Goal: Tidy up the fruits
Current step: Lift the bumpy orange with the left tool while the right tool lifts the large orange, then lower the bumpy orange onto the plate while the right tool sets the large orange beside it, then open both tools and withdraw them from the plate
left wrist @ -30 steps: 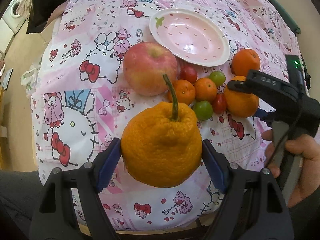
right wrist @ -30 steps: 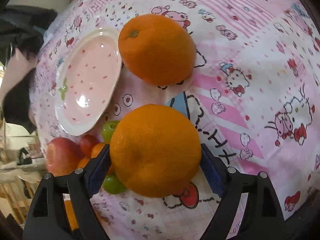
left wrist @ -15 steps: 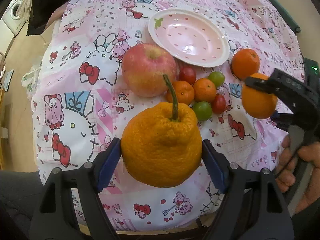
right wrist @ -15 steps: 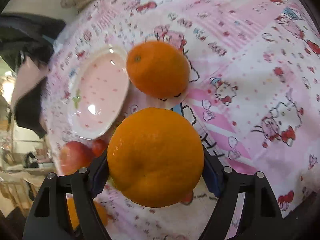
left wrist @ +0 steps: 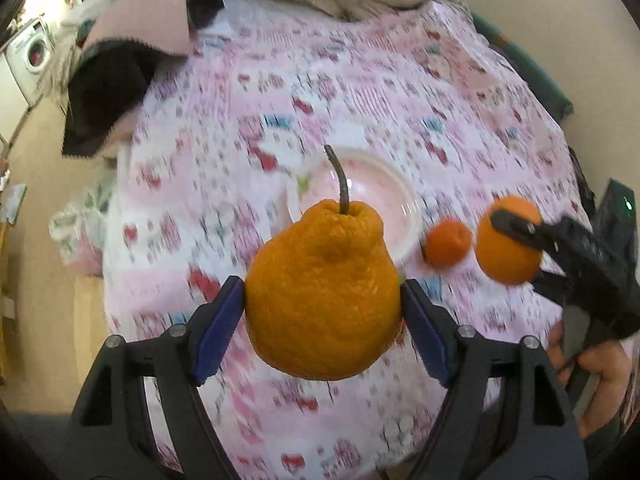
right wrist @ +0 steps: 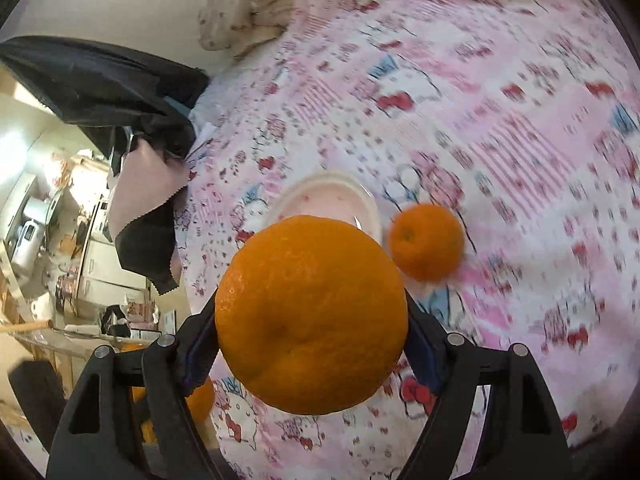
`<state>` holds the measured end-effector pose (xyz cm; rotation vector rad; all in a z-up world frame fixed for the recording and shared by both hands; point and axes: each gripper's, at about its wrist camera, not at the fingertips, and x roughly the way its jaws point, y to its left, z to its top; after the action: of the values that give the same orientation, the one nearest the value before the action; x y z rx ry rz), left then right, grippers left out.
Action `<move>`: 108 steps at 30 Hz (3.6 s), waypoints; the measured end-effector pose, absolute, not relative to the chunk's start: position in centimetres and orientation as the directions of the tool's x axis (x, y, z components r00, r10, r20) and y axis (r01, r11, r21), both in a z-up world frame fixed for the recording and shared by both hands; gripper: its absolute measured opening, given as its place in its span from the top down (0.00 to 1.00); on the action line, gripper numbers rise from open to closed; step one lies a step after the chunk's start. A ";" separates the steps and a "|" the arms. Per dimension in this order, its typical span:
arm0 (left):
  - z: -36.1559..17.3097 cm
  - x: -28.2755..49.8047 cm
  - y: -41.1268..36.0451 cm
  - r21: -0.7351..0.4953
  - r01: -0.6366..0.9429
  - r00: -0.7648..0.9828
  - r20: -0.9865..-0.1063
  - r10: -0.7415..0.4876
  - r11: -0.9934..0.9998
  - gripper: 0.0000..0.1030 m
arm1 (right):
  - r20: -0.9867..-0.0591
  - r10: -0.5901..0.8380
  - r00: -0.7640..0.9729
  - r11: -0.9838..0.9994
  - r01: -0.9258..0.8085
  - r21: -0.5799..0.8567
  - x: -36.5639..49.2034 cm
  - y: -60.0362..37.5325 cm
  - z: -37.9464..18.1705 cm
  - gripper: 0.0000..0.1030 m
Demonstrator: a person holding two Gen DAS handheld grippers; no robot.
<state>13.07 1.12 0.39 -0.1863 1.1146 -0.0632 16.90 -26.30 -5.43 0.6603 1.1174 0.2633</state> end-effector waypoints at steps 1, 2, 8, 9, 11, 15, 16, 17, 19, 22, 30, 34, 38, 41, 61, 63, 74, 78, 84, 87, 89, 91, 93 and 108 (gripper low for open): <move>0.6 14.1 1.3 -0.181 -0.048 0.446 -0.884 -0.141 0.982 0.26 | -0.741 0.518 0.427 0.783 0.113 0.612 17.8 -26.0 -5.3 0.21; 0.7 14.9 1.5 -0.185 -0.053 0.448 -0.882 -0.142 0.981 0.26 | -0.742 0.521 0.422 0.785 0.105 0.611 18.5 -25.7 -5.2 0.21; -0.2 19.9 1.3 -0.186 -0.064 0.446 -0.884 -0.138 0.981 0.27 | -0.770 0.497 0.400 0.831 0.037 0.555 22.6 -23.8 -5.1 0.21; -0.5 21.0 1.2 -0.181 -0.064 0.451 -0.882 -0.133 0.981 0.27 | -0.773 0.496 0.395 0.835 0.026 0.549 23.3 -23.5 -5.4 0.21; -1.2 22.4 1.1 -0.179 -0.065 0.457 -0.880 -0.130 0.982 0.27 | -0.782 0.493 0.381 0.843 0.014 0.538 24.6 -23.0 -6.2 0.21; -3.2 25.4 0.9 -0.176 -0.071 0.460 -0.879 -0.125 0.982 0.27 | -0.814 0.471 0.340 0.868 -0.014 0.497 26.5 -22.1 -8.1 0.21; -3.8 25.9 0.9 -0.177 -0.074 0.456 -0.881 -0.124 0.981 0.27 | -0.819 0.468 0.331 0.871 -0.018 0.490 26.8 -21.9 -8.5 0.21; -4.5 26.5 0.9 -0.183 -0.076 0.449 -0.884 -0.130 0.980 0.27 | -0.827 0.463 0.318 0.877 -0.027 0.481 27.2 -21.6 -9.2 0.21; -5.7 27.3 0.8 -0.194 -0.073 0.433 -0.890 -0.144 0.978 0.27 | -0.840 0.451 0.303 0.886 -0.034 0.463 27.7 -21.3 -10.2 0.21; -7.3 28.0 0.8 -0.209 -0.073 0.426 -0.891 -0.159 0.975 0.27 | -0.859 0.433 0.273 0.898 -0.053 0.436 28.4 -20.5 -11.5 0.21; -11.3 29.3 0.8 -0.244 -0.090 0.363 -0.911 -0.196 0.966 0.27 | -0.899 0.387 0.205 0.922 -0.082 0.378 29.2 -18.6 -14.7 0.21; -11.9 29.4 0.7 -0.247 -0.092 0.365 -0.910 -0.198 0.965 0.26 | -0.907 0.376 0.190 0.927 -0.062 0.371 29.5 -18.4 -15.7 0.20; -12.1 29.3 0.7 -0.249 -0.094 0.370 -0.908 -0.198 0.964 0.26 | -0.907 0.380 0.183 0.925 -0.064 0.375 29.8 -18.3 -16.2 0.20; -12.0 29.4 0.5 -0.240 -0.077 0.369 -0.909 -0.196 0.968 0.24 | -0.909 0.375 0.183 0.927 -0.081 0.367 29.7 -18.1 -16.2 0.19; -9.7 26.4 2.2 -0.159 -0.111 0.349 -0.930 -0.111 0.981 0.05 | -0.914 0.302 0.272 0.952 -0.027 0.306 28.7 -22.7 -11.1 0.26; -10.2 26.1 2.1 -0.125 -0.117 0.333 -0.940 -0.079 0.985 0.11 | -0.921 0.322 0.221 0.946 -0.051 0.319 28.6 -22.1 -11.7 0.35; -14.2 27.0 1.3 -0.102 -0.072 0.200 -0.976 -0.086 0.992 0.60 | -0.982 0.178 0.068 0.939 -0.310 0.149 27.2 -16.0 -15.7 0.41; -14.1 27.3 0.6 -0.091 -0.046 0.226 -0.971 -0.079 0.995 0.68 | -0.970 0.179 0.167 0.935 -0.337 0.114 27.8 -15.6 -14.6 0.42; -13.5 28.2 -0.2 -0.101 -0.020 0.258 -0.962 -0.093 0.995 0.70 | -0.934 0.209 0.290 0.939 -0.327 0.108 29.1 -16.3 -13.3 0.43; -13.6 28.5 -0.3 -0.108 -0.030 0.262 -0.960 -0.096 0.994 0.70 | -0.928 0.213 0.304 0.942 -0.317 0.113 29.3 -16.4 -13.4 0.37; -13.7 28.4 -0.6 -0.093 -0.023 0.263 -0.961 -0.084 0.995 0.70 | -0.953 0.179 0.246 0.934 -0.347 0.086 29.3 -15.6 -14.7 0.37; -13.7 28.3 -0.8 -0.086 -0.016 0.269 -0.960 -0.079 0.996 0.70 | -0.969 0.144 0.199 0.940 -0.334 0.071 29.1 -15.7 -16.2 0.38; -13.7 28.2 -0.6 -0.086 -0.022 0.265 -0.961 -0.077 0.996 0.68 | -0.963 0.180 0.199 0.945 -0.305 0.113 29.1 -16.4 -16.4 0.38; -11.3 25.7 0.6 -0.153 -0.072 0.302 -0.945 -0.124 0.986 0.24 | -0.959 0.242 0.146 0.944 -0.263 0.198 27.7 -17.0 -14.6 0.36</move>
<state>25.73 0.64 -11.28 -0.1783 1.2655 -0.0345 27.72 -17.04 -14.56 -0.0183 1.3770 0.3637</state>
